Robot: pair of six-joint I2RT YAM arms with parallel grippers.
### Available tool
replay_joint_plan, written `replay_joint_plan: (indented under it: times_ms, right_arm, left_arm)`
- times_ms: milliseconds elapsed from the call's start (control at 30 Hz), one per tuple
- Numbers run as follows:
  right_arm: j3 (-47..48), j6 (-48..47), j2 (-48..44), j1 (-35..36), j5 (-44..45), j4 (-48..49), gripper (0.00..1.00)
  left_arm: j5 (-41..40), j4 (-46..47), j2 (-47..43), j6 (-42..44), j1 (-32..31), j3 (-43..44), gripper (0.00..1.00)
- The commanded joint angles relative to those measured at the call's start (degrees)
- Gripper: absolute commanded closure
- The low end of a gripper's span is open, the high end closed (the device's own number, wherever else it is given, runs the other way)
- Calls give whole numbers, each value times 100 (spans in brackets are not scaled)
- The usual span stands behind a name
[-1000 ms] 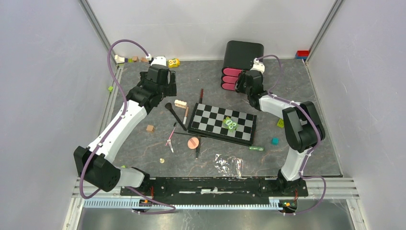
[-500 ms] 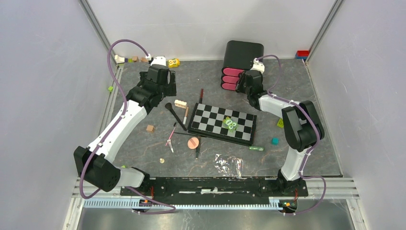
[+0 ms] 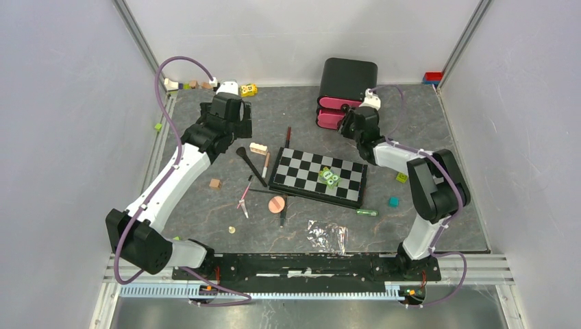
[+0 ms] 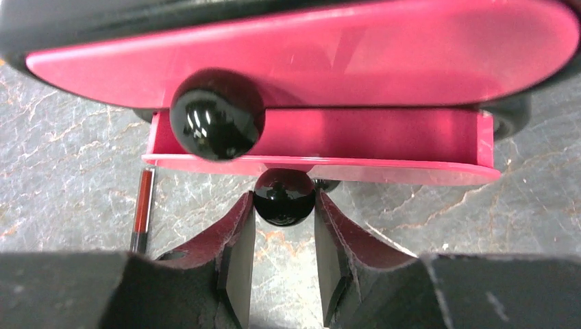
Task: Organize the makeup
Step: Open the drawer in the storage box.
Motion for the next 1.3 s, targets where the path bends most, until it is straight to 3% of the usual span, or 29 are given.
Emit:
replay_joint_plan:
  times_ms: [0, 867, 1267]
  right_arm:
    - [-342, 158, -388, 68, -73, 45, 70]
    - [-1583, 531, -1381, 424, 112, 74, 70]
    - [-1448, 519, -1265, 435, 134, 121, 68]
  left_arm:
    - [-130, 235, -138, 203, 3, -22, 5]
    - [-132, 232, -158, 212, 3, -25, 5]
    - [-140, 235, -146, 221, 2, -48, 5]
